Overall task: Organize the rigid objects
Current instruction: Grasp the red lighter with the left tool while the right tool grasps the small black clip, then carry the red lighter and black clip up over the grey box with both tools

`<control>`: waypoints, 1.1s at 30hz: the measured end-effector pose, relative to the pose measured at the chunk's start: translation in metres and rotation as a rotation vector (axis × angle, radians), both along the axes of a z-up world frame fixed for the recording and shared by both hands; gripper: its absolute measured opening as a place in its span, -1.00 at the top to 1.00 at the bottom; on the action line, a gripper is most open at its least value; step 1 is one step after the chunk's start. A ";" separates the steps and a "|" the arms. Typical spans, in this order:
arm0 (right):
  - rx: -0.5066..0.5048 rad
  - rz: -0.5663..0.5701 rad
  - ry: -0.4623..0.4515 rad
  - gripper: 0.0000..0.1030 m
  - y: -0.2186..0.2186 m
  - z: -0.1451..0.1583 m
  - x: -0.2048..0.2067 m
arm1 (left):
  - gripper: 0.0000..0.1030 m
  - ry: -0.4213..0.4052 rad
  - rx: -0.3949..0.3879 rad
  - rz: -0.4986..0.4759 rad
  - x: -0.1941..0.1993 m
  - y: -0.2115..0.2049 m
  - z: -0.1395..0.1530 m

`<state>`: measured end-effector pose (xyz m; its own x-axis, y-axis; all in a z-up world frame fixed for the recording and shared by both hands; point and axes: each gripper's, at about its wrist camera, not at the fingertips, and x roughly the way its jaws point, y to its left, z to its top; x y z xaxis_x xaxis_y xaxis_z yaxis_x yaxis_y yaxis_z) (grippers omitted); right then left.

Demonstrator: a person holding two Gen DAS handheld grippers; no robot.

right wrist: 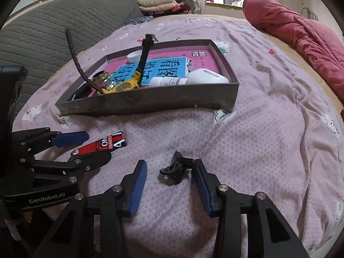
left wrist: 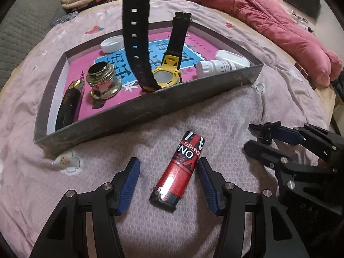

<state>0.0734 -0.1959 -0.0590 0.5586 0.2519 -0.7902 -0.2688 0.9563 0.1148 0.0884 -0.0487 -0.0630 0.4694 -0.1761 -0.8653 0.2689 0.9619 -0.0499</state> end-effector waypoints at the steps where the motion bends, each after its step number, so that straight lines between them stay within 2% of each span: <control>1: -0.001 -0.001 -0.002 0.25 0.000 -0.001 0.001 | -0.11 0.000 0.000 -0.002 0.001 0.000 -0.001; 4: -0.004 -0.001 -0.005 0.41 -0.001 -0.003 0.007 | -0.11 -0.004 0.006 -0.011 0.004 -0.003 -0.003; 7: 0.002 0.007 -0.003 0.41 -0.002 -0.005 0.011 | -0.10 -0.017 0.013 -0.023 0.006 -0.006 -0.004; 10: 0.007 0.014 -0.001 0.42 -0.002 -0.003 0.011 | 0.11 -0.020 -0.008 -0.022 0.009 -0.008 -0.005; 12: 0.024 0.016 0.002 0.42 -0.005 -0.001 0.011 | 0.35 -0.013 -0.036 -0.016 0.011 -0.007 -0.004; 17: 0.054 0.022 -0.004 0.42 -0.011 0.004 0.008 | 0.56 -0.006 -0.094 -0.004 0.014 -0.002 -0.002; 22: 0.082 0.030 -0.039 0.42 -0.015 0.015 0.006 | 0.56 -0.020 -0.117 0.014 0.010 0.006 0.005; 27: 0.098 0.038 -0.090 0.42 -0.014 0.028 0.004 | 0.56 -0.076 -0.138 0.042 0.000 0.017 0.027; 33: 0.101 0.054 -0.149 0.42 -0.009 0.042 0.004 | 0.56 -0.150 -0.113 0.093 -0.007 0.031 0.054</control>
